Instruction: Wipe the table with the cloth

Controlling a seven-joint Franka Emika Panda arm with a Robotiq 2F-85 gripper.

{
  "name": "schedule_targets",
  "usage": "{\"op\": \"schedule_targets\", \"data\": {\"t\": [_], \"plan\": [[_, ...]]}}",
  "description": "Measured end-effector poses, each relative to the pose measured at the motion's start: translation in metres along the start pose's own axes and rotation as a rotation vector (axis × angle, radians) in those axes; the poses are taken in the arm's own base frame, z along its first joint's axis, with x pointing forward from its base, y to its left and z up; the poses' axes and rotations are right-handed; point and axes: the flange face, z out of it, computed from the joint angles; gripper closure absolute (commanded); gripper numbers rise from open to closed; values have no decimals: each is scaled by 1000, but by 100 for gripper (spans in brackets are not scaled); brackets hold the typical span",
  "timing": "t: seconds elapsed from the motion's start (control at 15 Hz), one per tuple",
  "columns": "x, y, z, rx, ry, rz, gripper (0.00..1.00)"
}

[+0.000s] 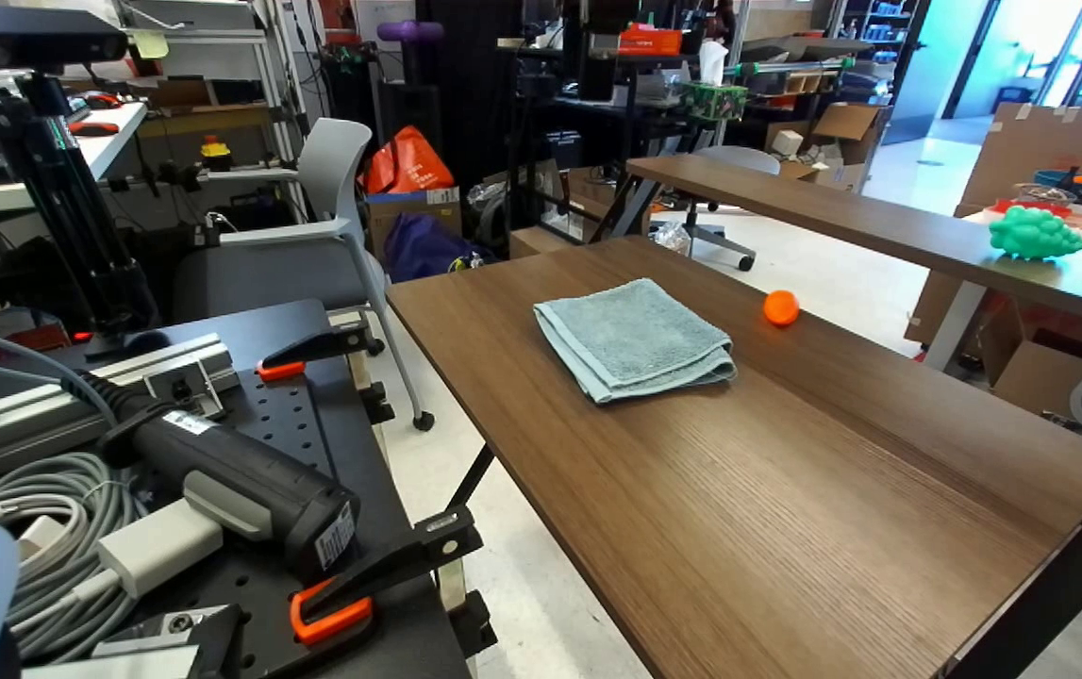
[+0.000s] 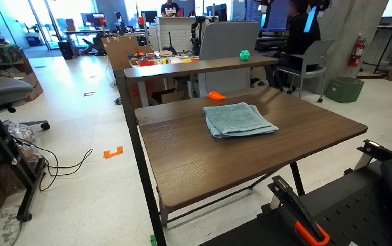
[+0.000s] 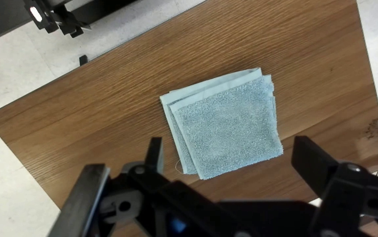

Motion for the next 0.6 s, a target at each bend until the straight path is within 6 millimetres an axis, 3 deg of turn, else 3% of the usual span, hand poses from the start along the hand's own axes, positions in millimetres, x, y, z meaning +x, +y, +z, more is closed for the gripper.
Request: {"op": "schedule_targets", "data": {"t": [0.27, 0.6], "plan": [[-1, -1, 4, -22, -10, -53, 0], [13, -2, 36, -190, -122, -238, 0]]}}
